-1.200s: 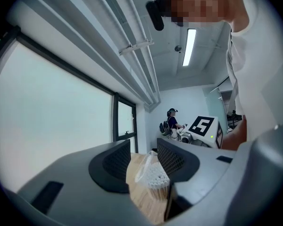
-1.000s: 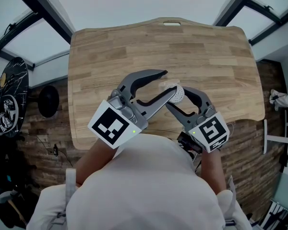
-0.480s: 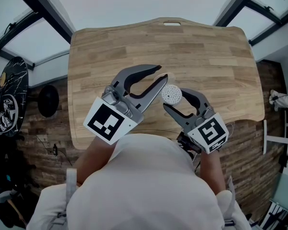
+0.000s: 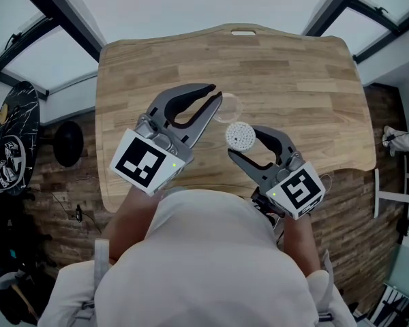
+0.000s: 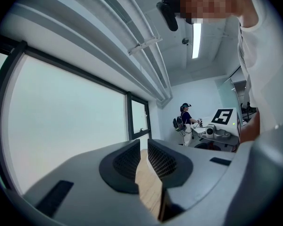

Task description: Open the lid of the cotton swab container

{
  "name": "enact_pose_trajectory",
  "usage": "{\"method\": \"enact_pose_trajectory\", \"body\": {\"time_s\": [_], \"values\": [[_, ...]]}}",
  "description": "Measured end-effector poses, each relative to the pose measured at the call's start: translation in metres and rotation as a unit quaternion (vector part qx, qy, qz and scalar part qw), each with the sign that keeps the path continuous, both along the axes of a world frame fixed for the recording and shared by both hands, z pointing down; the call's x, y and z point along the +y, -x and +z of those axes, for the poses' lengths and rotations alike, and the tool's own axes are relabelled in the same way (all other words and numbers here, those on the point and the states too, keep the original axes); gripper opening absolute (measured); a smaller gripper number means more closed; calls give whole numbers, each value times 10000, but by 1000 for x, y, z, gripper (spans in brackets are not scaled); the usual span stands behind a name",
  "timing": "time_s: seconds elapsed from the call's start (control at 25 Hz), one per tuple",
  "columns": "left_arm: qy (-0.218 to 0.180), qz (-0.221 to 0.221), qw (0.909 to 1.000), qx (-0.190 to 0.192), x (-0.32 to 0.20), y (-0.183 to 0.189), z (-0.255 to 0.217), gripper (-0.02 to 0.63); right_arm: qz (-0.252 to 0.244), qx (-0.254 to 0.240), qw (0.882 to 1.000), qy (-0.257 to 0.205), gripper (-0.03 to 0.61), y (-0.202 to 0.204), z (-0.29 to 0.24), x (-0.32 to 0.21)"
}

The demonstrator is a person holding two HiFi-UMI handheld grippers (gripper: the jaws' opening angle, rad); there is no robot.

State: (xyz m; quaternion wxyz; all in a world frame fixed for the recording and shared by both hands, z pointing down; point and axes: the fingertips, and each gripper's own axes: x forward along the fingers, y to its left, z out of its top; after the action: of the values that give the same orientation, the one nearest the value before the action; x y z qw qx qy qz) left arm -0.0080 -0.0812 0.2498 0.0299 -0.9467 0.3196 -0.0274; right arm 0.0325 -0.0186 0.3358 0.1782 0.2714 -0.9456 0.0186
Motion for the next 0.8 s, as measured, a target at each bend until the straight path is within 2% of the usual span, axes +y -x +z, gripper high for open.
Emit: {"method": "enact_pose_trajectory", "body": {"time_s": [0.52,0.8], "values": [[165,-126,9997,-132,-12,9,17,57,-244,-359,9990,-85,244,8,-15,5],[282,-37,9994,-196,-8,5,27,55,-229,-587,9980,-1,244,9,-23,5]]}}
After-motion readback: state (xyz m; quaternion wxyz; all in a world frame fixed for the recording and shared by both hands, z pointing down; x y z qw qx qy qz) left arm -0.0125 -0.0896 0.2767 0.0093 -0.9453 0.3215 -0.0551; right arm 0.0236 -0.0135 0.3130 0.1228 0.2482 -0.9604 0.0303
